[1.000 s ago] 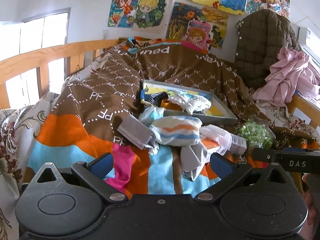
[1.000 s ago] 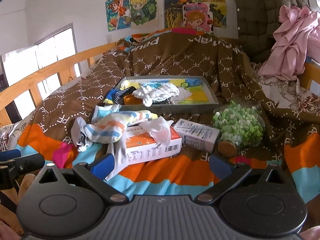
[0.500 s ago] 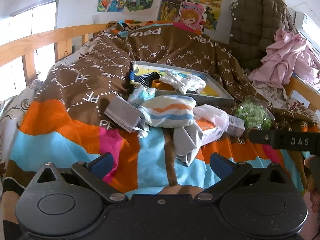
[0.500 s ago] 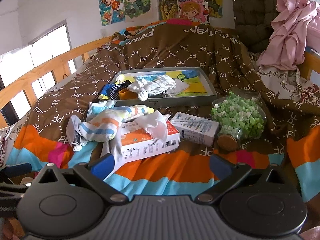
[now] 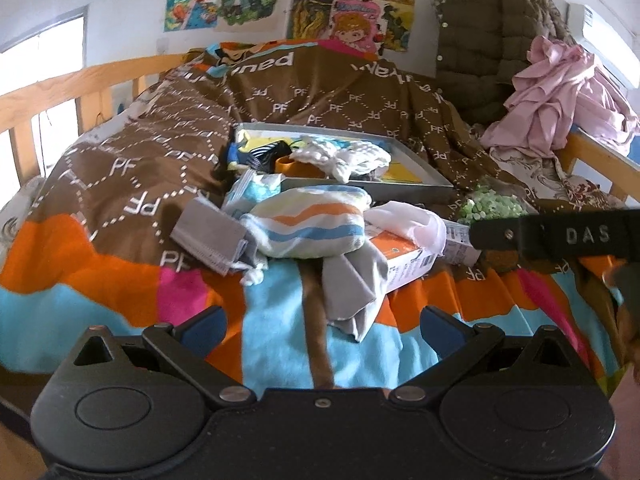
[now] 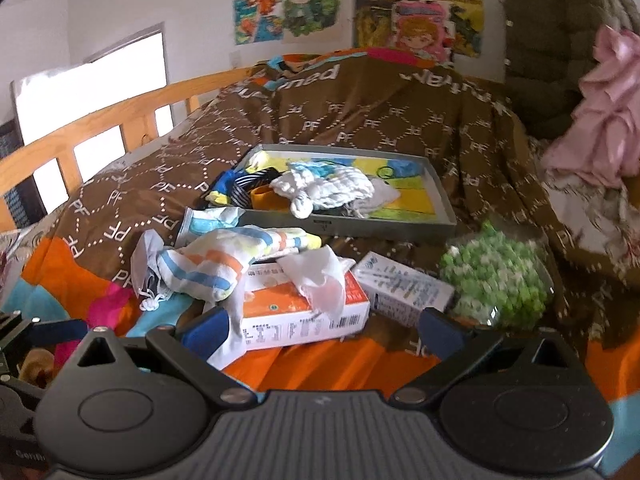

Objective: Organize soft objects
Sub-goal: 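Move both open tools back over the pile beside the tray, then grasp the white tissue with the right tool while the left tool grasps a grey cloth, then carry the white tissue and grey cloth over the grey tray with both tools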

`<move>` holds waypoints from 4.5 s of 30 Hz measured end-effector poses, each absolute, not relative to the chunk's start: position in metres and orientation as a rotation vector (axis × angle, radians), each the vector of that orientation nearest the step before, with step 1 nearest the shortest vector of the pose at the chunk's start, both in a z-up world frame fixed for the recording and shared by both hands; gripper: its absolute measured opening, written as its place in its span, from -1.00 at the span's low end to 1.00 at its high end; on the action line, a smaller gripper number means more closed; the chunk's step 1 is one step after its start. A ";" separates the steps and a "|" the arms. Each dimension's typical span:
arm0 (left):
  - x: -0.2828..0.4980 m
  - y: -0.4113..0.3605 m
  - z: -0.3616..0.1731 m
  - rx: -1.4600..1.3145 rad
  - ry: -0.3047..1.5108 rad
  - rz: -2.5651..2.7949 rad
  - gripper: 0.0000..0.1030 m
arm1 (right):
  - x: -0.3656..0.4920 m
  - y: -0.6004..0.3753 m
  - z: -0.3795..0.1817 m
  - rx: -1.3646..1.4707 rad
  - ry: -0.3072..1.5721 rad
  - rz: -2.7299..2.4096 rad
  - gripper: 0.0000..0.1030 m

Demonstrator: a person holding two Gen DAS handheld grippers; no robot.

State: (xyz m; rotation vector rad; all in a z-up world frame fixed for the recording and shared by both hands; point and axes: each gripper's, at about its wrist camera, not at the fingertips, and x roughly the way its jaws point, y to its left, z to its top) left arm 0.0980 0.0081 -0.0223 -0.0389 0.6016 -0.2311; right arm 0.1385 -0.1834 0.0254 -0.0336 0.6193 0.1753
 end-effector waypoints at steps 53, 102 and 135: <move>0.182 0.005 -0.073 -0.211 0.718 -0.375 -0.62 | 0.254 -0.177 -0.030 -0.055 0.699 0.314 -0.40; 0.089 -0.026 0.030 -0.051 0.417 -0.481 -0.96 | 0.150 -0.205 0.059 -0.063 0.257 0.366 -0.80; 0.401 -0.142 0.044 -0.064 0.434 -0.408 -0.95 | 0.333 -0.298 -0.003 0.214 0.351 0.104 -0.79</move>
